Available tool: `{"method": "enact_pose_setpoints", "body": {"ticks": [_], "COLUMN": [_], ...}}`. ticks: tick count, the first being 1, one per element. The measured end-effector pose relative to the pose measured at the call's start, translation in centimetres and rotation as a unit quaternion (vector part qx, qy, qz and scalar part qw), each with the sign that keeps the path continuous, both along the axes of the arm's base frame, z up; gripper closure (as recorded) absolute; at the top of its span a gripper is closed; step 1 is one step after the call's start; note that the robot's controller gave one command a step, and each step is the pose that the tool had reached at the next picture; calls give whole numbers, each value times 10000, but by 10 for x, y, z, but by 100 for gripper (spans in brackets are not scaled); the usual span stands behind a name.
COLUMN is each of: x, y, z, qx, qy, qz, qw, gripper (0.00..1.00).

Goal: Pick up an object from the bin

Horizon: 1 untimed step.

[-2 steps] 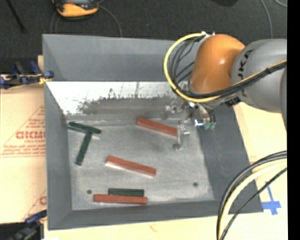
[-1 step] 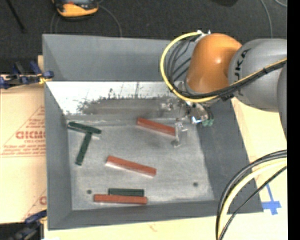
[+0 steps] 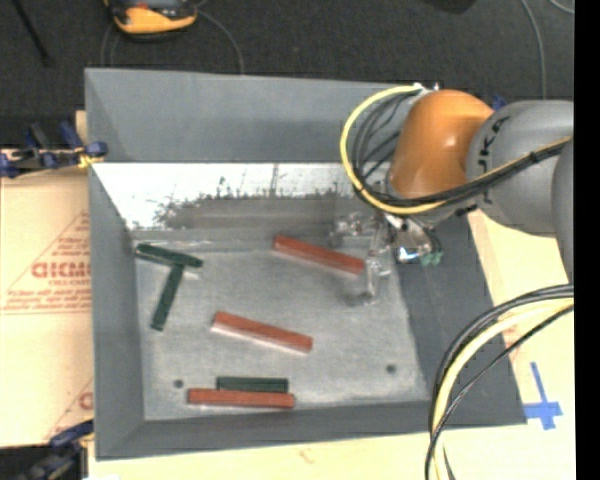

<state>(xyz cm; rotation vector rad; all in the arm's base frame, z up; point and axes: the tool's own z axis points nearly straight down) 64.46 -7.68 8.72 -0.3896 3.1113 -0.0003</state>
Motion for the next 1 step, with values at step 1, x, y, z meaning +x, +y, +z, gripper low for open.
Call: {"method": "enact_pose_setpoints", "body": {"ticks": [1], "x": [10], "y": [57], "z": [-15], "qx": [7], "qy": [-5], "qz": [-126], "qw": [9999], "gripper": [100]}}
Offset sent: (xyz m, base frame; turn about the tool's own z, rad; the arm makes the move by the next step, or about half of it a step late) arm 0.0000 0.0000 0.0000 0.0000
